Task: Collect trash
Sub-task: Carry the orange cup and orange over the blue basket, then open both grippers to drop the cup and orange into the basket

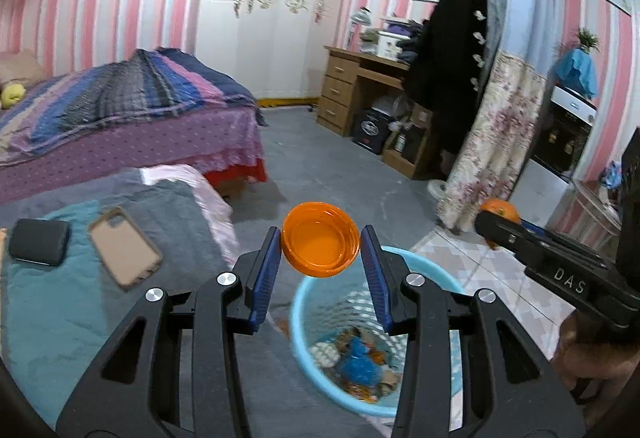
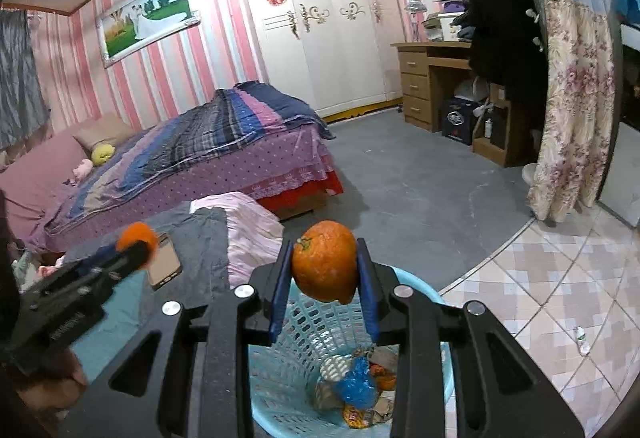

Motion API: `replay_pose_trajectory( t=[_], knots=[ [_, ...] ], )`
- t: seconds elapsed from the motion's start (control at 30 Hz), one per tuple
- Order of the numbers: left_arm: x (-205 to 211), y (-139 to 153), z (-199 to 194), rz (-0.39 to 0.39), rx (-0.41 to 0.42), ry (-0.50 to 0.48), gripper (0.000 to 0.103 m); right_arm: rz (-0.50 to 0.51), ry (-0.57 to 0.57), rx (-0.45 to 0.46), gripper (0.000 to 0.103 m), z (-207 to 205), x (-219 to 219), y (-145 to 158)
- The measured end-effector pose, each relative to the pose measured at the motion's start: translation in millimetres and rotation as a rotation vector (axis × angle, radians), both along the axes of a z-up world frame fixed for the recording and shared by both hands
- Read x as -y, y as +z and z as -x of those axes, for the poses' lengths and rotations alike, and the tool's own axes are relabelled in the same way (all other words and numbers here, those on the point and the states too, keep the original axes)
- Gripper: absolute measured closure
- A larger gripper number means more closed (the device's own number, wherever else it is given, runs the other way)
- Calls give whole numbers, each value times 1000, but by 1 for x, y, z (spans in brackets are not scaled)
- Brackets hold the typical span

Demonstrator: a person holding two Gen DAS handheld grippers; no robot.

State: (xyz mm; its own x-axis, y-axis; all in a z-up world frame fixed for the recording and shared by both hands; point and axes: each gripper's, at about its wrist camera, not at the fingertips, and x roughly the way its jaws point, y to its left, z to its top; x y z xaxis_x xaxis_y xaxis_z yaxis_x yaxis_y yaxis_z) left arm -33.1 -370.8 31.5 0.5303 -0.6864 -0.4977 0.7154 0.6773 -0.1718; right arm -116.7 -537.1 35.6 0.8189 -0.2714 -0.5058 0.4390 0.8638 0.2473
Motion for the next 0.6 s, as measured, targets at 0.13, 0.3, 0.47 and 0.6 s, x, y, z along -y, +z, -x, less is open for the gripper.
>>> replay_pose_trajectory(
  t=[0.13, 0.3, 0.47, 0.6],
  knots=[
    [22, -9, 5, -32, -18, -60, 63, -30, -40, 75, 40, 20, 12, 5],
    [43, -17, 12, -59, -2, -104, 16, -48, -119, 122, 40, 39, 25, 9],
    [6, -3, 1, -67, 54, -8, 8, -44, -95, 133, 40, 36, 23, 13],
    [-60, 13, 2, -60, 132, 135, 6, -32, -53, 165, 30, 38, 12, 16]
  ],
)
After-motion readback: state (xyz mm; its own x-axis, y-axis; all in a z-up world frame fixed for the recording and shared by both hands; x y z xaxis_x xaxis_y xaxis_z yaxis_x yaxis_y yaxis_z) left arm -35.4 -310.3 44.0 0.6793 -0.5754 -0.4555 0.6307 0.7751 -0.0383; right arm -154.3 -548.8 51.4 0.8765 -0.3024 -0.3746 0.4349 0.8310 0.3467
